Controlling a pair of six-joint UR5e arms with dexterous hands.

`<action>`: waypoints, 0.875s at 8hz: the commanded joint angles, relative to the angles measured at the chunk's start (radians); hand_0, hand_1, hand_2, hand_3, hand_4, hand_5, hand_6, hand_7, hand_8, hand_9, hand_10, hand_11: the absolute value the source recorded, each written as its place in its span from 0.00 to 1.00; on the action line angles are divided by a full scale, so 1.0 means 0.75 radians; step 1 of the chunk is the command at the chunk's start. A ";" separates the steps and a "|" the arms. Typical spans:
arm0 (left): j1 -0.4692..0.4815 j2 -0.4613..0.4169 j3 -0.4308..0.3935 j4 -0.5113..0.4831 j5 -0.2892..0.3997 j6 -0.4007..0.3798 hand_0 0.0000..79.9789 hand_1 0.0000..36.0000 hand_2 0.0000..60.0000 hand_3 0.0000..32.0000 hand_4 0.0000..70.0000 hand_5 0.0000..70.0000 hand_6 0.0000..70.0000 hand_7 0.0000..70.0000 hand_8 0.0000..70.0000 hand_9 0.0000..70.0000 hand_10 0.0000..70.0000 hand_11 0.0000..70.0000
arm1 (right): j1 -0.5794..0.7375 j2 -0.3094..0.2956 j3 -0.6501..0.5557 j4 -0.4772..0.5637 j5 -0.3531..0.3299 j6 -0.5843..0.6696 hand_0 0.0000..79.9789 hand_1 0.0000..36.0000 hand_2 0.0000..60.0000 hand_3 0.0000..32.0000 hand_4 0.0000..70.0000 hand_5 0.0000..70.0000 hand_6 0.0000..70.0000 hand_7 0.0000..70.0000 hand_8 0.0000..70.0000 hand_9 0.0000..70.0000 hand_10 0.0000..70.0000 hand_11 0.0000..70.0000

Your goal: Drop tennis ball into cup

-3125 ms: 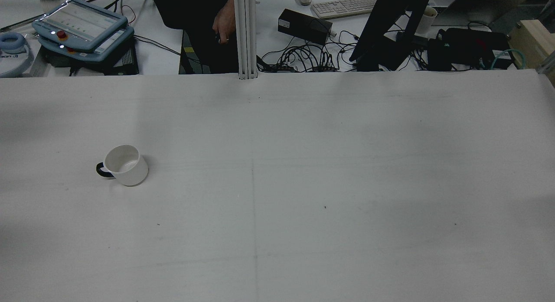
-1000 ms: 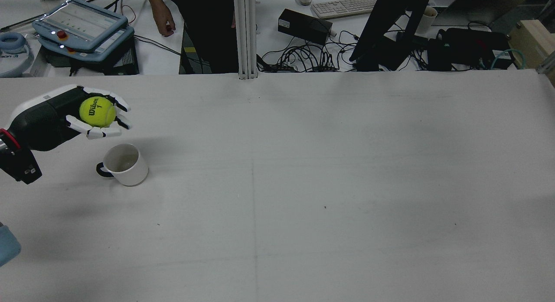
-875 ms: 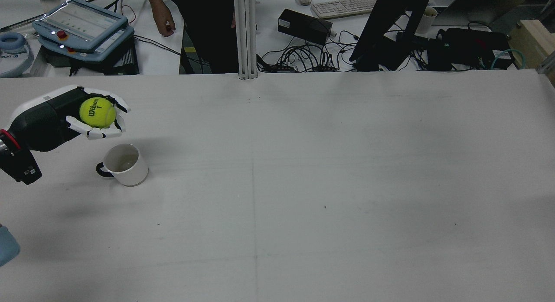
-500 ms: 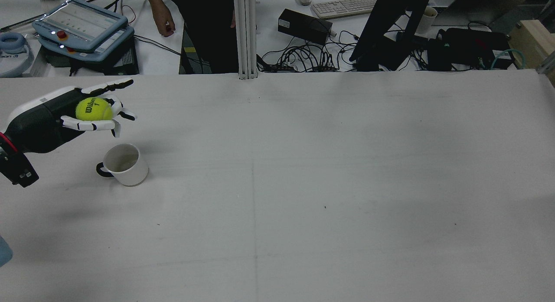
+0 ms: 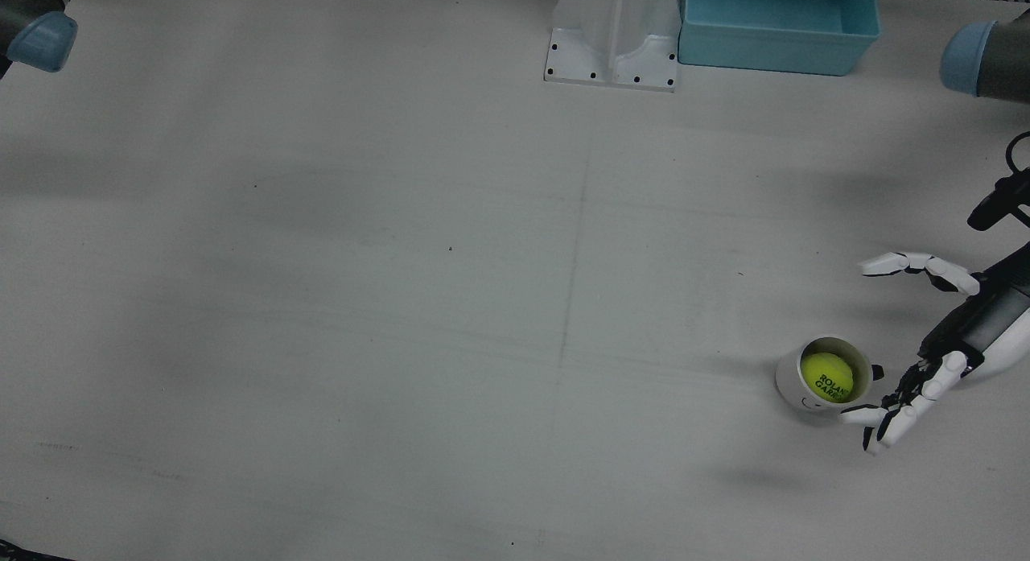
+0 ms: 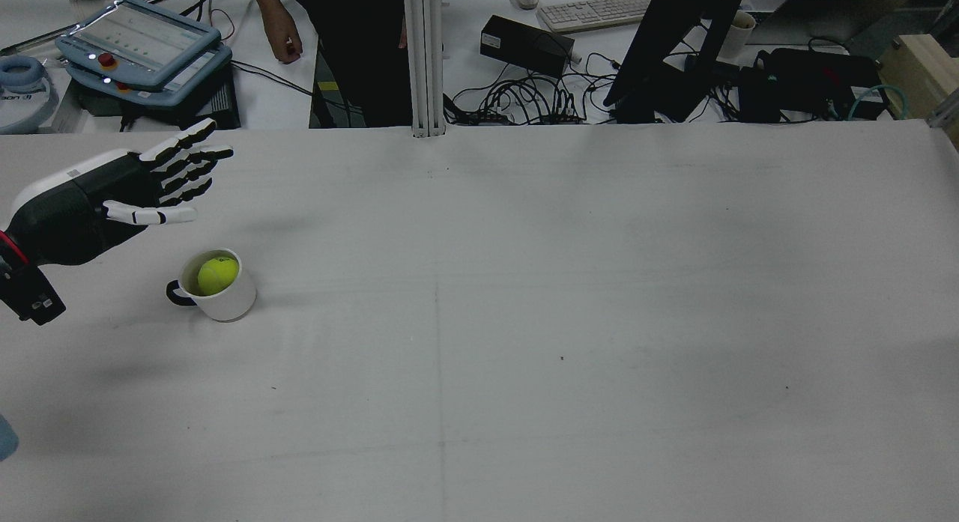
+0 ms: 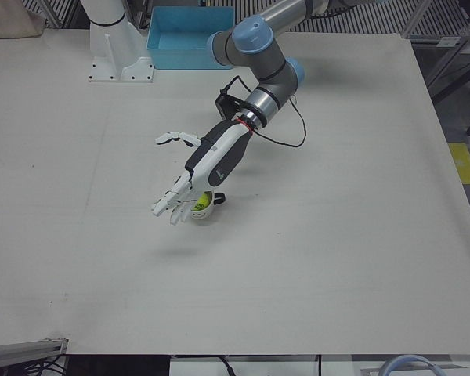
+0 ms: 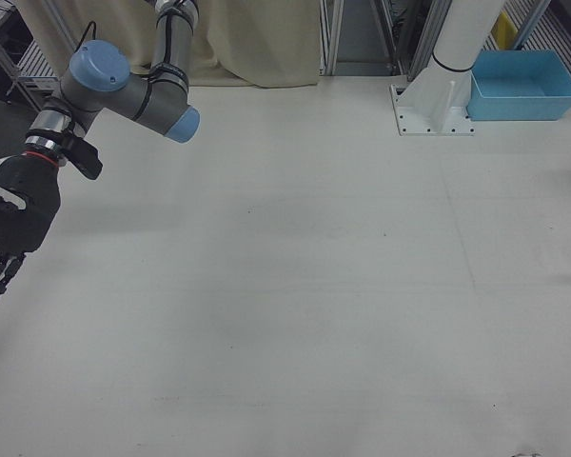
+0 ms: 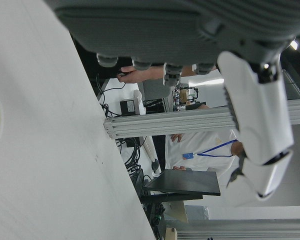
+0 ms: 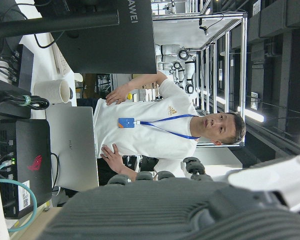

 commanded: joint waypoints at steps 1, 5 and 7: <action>-0.007 0.009 -0.008 -0.001 0.001 -0.008 0.57 0.62 0.71 0.00 0.00 0.06 0.00 0.00 0.00 0.00 0.00 0.00 | 0.000 0.000 0.000 0.000 0.000 0.000 0.00 0.00 0.00 0.00 0.00 0.00 0.00 0.00 0.00 0.00 0.00 0.00; -0.615 0.001 0.119 0.008 0.066 0.018 0.60 0.76 0.82 0.00 0.00 0.08 0.01 0.00 0.00 0.00 0.00 0.02 | 0.000 0.000 0.000 0.000 0.000 0.000 0.00 0.00 0.00 0.00 0.00 0.00 0.00 0.00 0.00 0.00 0.00 0.00; -0.758 0.021 0.261 -0.064 0.080 0.014 0.66 0.94 0.86 0.00 0.00 0.11 0.02 0.00 0.00 0.00 0.00 0.03 | 0.000 0.000 0.000 0.000 0.000 0.000 0.00 0.00 0.00 0.00 0.00 0.00 0.00 0.00 0.00 0.00 0.00 0.00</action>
